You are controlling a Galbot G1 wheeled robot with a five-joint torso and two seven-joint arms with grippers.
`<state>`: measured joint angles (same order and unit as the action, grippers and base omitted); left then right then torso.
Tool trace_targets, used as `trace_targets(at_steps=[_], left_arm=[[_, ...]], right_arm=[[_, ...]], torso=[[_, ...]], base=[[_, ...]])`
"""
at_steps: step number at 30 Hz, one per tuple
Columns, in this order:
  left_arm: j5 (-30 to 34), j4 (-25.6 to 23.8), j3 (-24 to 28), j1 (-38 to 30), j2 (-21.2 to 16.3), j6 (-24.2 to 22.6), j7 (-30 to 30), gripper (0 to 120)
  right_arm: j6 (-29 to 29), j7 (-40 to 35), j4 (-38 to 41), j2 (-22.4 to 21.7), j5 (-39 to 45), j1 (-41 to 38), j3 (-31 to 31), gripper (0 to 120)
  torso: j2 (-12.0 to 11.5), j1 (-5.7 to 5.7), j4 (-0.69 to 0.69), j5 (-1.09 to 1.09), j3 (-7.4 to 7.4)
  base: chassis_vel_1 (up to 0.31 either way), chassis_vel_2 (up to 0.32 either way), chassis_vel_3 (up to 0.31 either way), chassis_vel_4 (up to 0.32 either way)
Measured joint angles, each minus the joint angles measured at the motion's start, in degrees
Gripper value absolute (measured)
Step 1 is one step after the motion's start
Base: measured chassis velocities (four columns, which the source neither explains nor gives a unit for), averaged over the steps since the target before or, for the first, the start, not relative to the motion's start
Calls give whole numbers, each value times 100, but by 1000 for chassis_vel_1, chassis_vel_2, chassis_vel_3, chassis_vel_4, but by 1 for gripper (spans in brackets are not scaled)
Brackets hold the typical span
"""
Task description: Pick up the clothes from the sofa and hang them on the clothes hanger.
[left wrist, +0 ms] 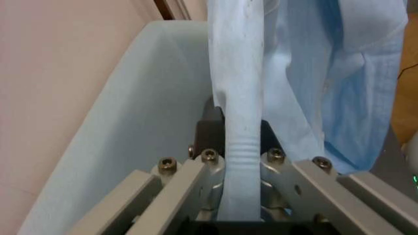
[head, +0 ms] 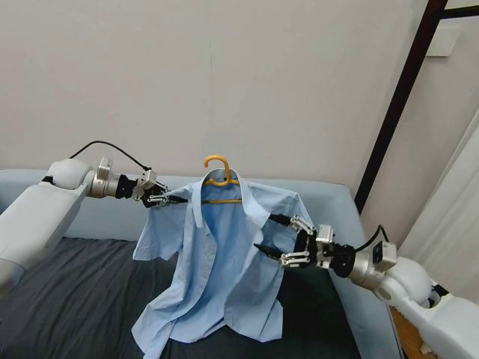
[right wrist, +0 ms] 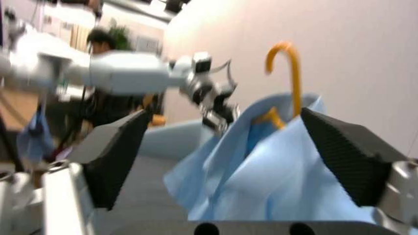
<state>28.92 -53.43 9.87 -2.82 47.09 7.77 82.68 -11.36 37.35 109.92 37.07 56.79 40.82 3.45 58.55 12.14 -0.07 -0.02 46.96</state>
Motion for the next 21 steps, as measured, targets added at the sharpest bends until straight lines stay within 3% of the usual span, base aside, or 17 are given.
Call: trace_targets(at_steps=[4, 11, 14, 17, 21], left_arm=[[4, 49, 18, -84, 21, 6, -14, 2], [175, 172, 231, -473, 62, 5, 70, 2], [257, 319, 464, -812, 191, -15, 166, 2], [310, 401, 821, -1214, 371, -127, 402, 2], [186, 363, 972, -1254, 538, -154, 502, 2]], right_arm=[[52, -165, 98, -106, 533, -118, 58, 100], [353, -1779, 281, -381, 425, -399, -9, 100], [522, -1824, 254, -596, 367, -440, 38, 100], [750, -1499, 123, -937, 377, -506, 115, 100], [934, -1078, -59, -1131, 319, -517, 179, 100]], torso=[[0, 0, 0, -1, 0], [0, 0, 4, -1, 0], [0, 0, 5, -1, 0], [0, 0, -5, 4, 0], [0, 0, -3, 2, 0]], base=[[0, 0, 0, 0], [0, 0, 0, 0], [0, 0, 0, 0], [0, 0, 0, 0], [0, 0, 0, 0]])
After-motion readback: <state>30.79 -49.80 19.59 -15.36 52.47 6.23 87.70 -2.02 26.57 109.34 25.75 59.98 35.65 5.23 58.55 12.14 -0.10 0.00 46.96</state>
